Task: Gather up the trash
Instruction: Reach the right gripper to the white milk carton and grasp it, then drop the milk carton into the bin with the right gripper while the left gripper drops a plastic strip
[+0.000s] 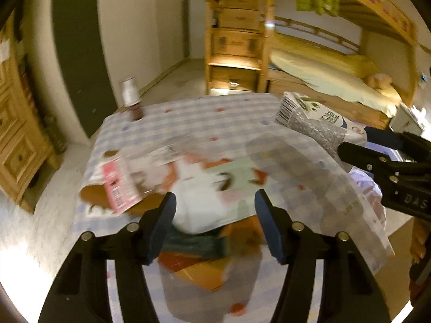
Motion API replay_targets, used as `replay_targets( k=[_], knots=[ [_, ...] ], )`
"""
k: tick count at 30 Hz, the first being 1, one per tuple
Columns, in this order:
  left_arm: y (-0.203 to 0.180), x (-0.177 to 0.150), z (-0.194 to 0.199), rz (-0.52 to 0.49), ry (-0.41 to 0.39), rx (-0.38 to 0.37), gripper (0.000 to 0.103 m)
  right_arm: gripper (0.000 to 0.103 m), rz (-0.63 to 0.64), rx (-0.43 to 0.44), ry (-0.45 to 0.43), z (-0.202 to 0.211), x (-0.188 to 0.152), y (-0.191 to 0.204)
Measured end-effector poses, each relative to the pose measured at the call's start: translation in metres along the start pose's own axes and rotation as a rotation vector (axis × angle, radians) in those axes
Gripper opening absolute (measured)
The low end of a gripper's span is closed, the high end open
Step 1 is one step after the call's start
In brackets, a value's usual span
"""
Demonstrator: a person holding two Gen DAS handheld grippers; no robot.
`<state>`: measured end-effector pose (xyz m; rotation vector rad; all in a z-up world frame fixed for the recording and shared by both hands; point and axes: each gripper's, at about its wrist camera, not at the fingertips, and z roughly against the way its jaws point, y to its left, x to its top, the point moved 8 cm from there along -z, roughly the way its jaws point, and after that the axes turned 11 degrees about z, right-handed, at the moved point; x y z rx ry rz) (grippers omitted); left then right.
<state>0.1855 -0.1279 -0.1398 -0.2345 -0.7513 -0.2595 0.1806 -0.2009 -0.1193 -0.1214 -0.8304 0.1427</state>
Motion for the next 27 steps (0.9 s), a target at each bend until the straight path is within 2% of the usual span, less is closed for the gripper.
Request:
replay_targets(
  k=[3, 6, 7, 11, 12, 14, 17, 22, 27],
  knots=[
    [-0.019, -0.001, -0.011, -0.047, 0.022, -0.005, 0.059, 0.072, -0.018, -0.016, -0.002, 0.008, -0.007, -0.012],
    [-0.014, -0.008, -0.031, -0.046, 0.081, 0.019, 0.056, 0.072, -0.035, -0.014, 0.002, 0.011, -0.013, -0.016],
    [-0.011, -0.010, -0.036, -0.029, 0.098, 0.013, 0.048, 0.072, -0.037, -0.013, 0.001, 0.013, -0.014, -0.015],
    [0.001, -0.010, -0.034, 0.024, 0.100, -0.037, 0.034, 0.072, -0.052, -0.001, -0.007, 0.019, -0.019, -0.013],
    [0.003, -0.008, -0.031, 0.032, 0.094, -0.050, 0.031, 0.072, -0.058, 0.004, -0.009, 0.020, -0.020, -0.013],
    [0.003, -0.002, -0.023, 0.031, 0.070, -0.061, 0.015, 0.072, -0.066, 0.010, -0.012, 0.022, -0.022, -0.013],
    [0.004, 0.008, -0.010, 0.029, 0.030, -0.055, 0.003, 0.072, -0.073, 0.009, -0.023, 0.028, -0.023, -0.015],
    [0.000, 0.034, 0.026, 0.055, -0.049, -0.103, 0.002, 0.072, -0.085, -0.025, -0.052, 0.043, -0.024, -0.028],
    [-0.042, 0.054, 0.066, 0.021, -0.117, -0.221, 0.002, 0.072, -0.135, -0.075, -0.073, 0.064, -0.036, -0.053]
  ],
)
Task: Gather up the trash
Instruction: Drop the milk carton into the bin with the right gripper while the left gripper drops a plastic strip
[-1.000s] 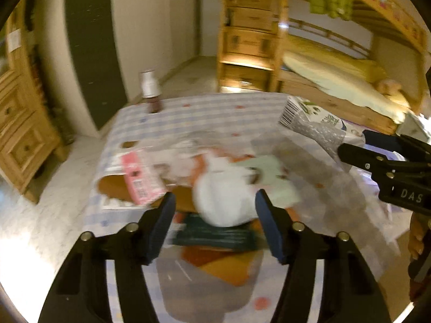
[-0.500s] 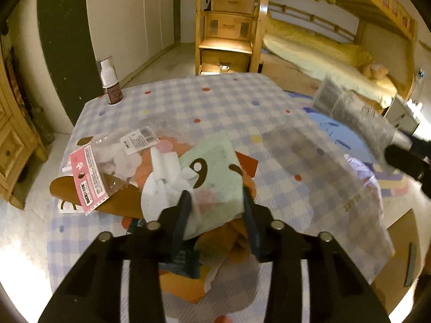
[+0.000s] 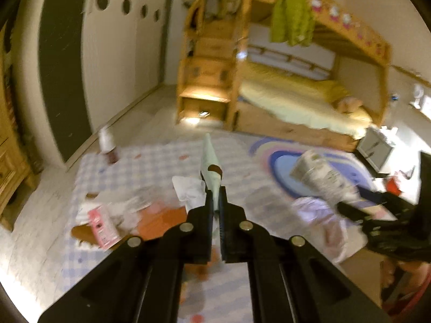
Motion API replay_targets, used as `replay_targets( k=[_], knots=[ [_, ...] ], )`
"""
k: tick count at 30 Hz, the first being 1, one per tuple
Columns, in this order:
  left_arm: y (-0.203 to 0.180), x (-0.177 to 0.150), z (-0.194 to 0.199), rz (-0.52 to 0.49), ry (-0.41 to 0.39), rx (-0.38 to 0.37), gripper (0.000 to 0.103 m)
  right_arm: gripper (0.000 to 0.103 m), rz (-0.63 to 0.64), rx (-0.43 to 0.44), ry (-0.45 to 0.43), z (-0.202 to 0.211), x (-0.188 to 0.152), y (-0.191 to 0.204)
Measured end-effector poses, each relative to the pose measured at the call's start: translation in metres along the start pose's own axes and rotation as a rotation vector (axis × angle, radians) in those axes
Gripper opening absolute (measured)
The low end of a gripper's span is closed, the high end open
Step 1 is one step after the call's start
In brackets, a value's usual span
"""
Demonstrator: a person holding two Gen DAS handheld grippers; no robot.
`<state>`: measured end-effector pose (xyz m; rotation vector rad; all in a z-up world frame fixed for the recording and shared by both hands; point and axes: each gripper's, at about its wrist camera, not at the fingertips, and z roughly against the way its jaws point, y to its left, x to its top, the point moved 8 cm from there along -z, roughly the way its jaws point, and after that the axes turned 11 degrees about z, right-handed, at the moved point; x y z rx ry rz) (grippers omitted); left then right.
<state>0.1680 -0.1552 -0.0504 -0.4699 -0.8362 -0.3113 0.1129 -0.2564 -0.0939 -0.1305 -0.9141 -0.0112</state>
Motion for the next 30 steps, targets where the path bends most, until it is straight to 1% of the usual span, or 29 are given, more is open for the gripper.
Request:
replay_targets(
  k=[3, 5, 8, 11, 14, 17, 22, 24, 27, 30],
  knots=[
    [-0.037, 0.000, 0.004, -0.022, -0.004, -0.079, 0.002, 0.072, -0.020, -0.043, 0.009, 0.009, -0.010, -0.019],
    [-0.060, -0.008, 0.001, -0.035, 0.001, -0.123, 0.002, 0.072, -0.041, -0.086, 0.031, 0.015, -0.026, -0.040],
    [-0.097, -0.028, -0.015, -0.099, 0.004, -0.141, 0.002, 0.072, -0.088, -0.132, 0.072, 0.019, -0.051, -0.068],
    [-0.126, -0.052, -0.038, -0.108, 0.055, -0.191, 0.002, 0.072, -0.126, -0.178, 0.122, 0.020, -0.075, -0.095],
    [-0.151, -0.069, -0.058, -0.126, 0.090, -0.211, 0.002, 0.072, -0.143, -0.226, 0.164, 0.019, -0.093, -0.114],
    [-0.169, -0.082, -0.075, -0.155, 0.118, -0.228, 0.002, 0.072, -0.157, -0.254, 0.186, 0.017, -0.103, -0.128],
    [-0.193, -0.089, -0.088, -0.204, 0.127, -0.254, 0.002, 0.073, -0.164, -0.285, 0.205, 0.006, -0.109, -0.147],
    [-0.200, -0.089, -0.093, -0.215, 0.128, -0.262, 0.002, 0.075, -0.161, -0.276, 0.207, -0.002, -0.110, -0.153],
    [-0.208, -0.090, -0.101, -0.232, 0.133, -0.268, 0.002, 0.082, -0.174, -0.295, 0.203, -0.006, -0.110, -0.159],
    [-0.219, -0.099, -0.108, -0.257, 0.152, -0.284, 0.002, 0.083, -0.209, -0.307, 0.184, 0.004, -0.112, -0.169]
  ],
)
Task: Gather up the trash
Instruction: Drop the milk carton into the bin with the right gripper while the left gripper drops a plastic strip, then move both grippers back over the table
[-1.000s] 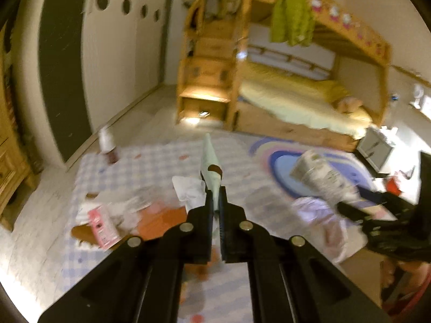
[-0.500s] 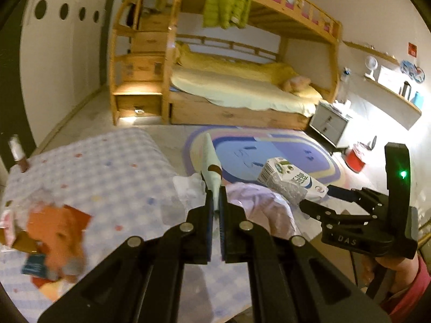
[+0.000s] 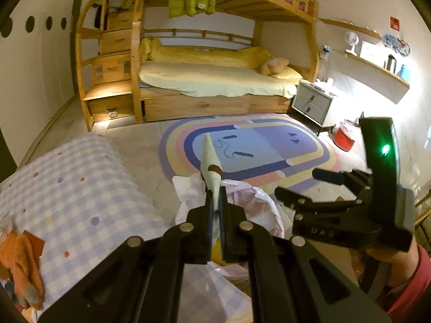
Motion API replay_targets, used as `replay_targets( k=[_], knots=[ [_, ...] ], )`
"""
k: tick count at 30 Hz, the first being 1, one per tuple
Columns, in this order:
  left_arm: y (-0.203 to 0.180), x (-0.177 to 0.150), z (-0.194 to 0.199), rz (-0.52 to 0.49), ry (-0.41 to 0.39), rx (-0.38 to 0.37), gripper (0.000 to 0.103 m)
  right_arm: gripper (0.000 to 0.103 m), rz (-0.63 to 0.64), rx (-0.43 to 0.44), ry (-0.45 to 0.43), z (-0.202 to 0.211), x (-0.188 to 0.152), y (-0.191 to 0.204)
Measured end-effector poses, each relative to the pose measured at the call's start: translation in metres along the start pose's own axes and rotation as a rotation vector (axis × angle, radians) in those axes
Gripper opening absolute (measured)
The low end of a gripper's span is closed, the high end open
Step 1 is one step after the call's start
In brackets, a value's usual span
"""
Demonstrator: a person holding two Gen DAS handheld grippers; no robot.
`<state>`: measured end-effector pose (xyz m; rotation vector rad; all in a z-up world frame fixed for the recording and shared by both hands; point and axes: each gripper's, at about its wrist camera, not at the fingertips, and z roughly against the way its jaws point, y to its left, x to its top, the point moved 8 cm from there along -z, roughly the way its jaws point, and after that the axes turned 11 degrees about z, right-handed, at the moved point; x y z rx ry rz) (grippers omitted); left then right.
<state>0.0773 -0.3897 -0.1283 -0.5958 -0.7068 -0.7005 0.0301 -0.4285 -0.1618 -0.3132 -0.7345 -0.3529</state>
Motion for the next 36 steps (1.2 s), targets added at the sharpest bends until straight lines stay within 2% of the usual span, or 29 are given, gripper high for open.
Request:
replay_targets(
  k=[9, 10, 11, 13, 14, 19, 25, 30, 32, 36],
  knots=[
    [-0.031, -0.008, -0.042, -0.036, 0.087, -0.060, 0.004, 0.083, -0.076, -0.051, -0.018, 0.019, -0.005, -0.038],
    [-0.032, -0.007, -0.045, -0.038, 0.090, -0.051, 0.009, 0.083, -0.083, -0.054, -0.024, 0.019, -0.003, -0.042],
    [-0.033, -0.005, -0.048, -0.038, 0.091, -0.046, 0.024, 0.083, -0.090, -0.058, -0.030, 0.021, -0.003, -0.046],
    [-0.031, 0.000, -0.049, -0.027, 0.074, -0.032, 0.046, 0.083, -0.101, -0.065, -0.039, 0.025, -0.003, -0.051],
    [-0.029, 0.001, -0.048, -0.022, 0.062, -0.022, 0.048, 0.083, -0.104, -0.067, -0.044, 0.028, -0.003, -0.052],
    [-0.001, 0.005, -0.027, 0.022, 0.029, 0.041, 0.048, 0.083, -0.100, -0.057, -0.070, 0.039, 0.001, -0.046],
    [0.037, -0.005, 0.013, 0.066, 0.003, 0.122, 0.048, 0.083, -0.070, -0.012, -0.097, 0.055, 0.007, -0.018],
    [0.068, -0.016, 0.053, 0.092, -0.028, 0.196, 0.049, 0.083, -0.039, 0.057, -0.132, 0.073, 0.017, 0.019],
    [0.081, -0.021, 0.071, 0.112, -0.045, 0.222, 0.055, 0.083, -0.017, 0.097, -0.150, 0.079, 0.021, 0.038],
    [0.117, -0.037, 0.110, 0.144, -0.067, 0.308, 0.058, 0.083, 0.058, 0.171, -0.166, 0.087, 0.029, 0.086]
  ],
)
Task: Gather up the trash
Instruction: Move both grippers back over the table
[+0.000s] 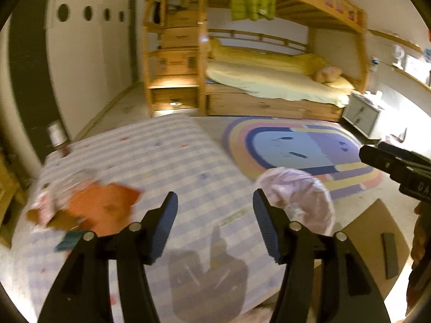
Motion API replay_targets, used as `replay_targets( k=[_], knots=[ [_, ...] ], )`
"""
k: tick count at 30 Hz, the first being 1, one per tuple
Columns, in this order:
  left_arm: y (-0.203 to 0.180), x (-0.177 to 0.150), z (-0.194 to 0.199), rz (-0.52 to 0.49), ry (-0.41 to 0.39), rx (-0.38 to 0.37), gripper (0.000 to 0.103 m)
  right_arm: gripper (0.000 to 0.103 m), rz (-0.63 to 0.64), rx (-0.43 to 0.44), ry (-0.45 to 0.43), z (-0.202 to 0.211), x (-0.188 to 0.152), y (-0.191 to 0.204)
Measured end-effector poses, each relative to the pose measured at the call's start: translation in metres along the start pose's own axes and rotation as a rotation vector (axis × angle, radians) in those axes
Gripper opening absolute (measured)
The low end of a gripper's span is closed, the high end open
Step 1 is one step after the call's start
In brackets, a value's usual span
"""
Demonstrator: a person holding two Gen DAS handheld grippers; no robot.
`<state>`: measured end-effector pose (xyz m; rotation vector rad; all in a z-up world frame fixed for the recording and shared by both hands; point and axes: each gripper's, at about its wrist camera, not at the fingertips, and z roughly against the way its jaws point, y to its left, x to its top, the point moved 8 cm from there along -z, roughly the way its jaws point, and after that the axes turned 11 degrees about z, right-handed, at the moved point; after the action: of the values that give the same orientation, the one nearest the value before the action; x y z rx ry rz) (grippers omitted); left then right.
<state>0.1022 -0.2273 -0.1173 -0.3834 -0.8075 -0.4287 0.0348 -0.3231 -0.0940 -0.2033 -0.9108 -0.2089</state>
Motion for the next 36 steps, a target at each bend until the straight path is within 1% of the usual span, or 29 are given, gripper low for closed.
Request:
replay_targets(
  k=[2, 6, 11, 14, 18, 19, 22, 23, 29, 32, 36],
  knots=[
    [0.022, -0.003, 0.010, 0.030, -0.004, 0.037, 0.059, 0.083, 0.043, 0.059, 0.002, -0.004, 0.003, 0.031],
    [0.073, -0.011, 0.030, 0.095, -0.010, 0.129, 0.062, 0.082, 0.116, 0.140, 0.012, -0.013, 0.008, 0.080],
    [0.132, -0.018, 0.049, 0.182, -0.023, 0.226, 0.065, 0.080, 0.188, 0.210, 0.007, -0.019, 0.015, 0.130],
    [0.160, -0.020, 0.056, 0.213, -0.032, 0.274, 0.065, 0.076, 0.228, 0.249, 0.012, -0.025, 0.020, 0.156],
    [0.190, -0.019, 0.061, 0.257, -0.042, 0.310, 0.067, 0.064, 0.263, 0.276, 0.021, -0.032, 0.025, 0.183],
    [0.195, -0.019, 0.061, 0.263, -0.043, 0.315, 0.067, 0.059, 0.275, 0.290, 0.028, -0.036, 0.026, 0.192],
    [0.209, -0.020, 0.060, 0.283, -0.049, 0.324, 0.067, 0.050, 0.296, 0.310, 0.041, -0.045, 0.029, 0.207],
    [0.214, -0.019, 0.058, 0.286, -0.048, 0.325, 0.067, 0.048, 0.302, 0.322, 0.048, -0.050, 0.030, 0.213],
    [0.235, -0.014, 0.034, 0.270, -0.013, 0.308, 0.067, 0.048, 0.307, 0.345, 0.072, -0.071, 0.035, 0.230],
    [0.236, -0.007, 0.019, 0.257, -0.004, 0.297, 0.067, 0.048, 0.304, 0.348, 0.088, -0.083, 0.037, 0.233],
    [0.232, -0.002, -0.003, 0.211, 0.015, 0.306, 0.067, 0.049, 0.299, 0.346, 0.113, -0.099, 0.039, 0.233]
  ],
)
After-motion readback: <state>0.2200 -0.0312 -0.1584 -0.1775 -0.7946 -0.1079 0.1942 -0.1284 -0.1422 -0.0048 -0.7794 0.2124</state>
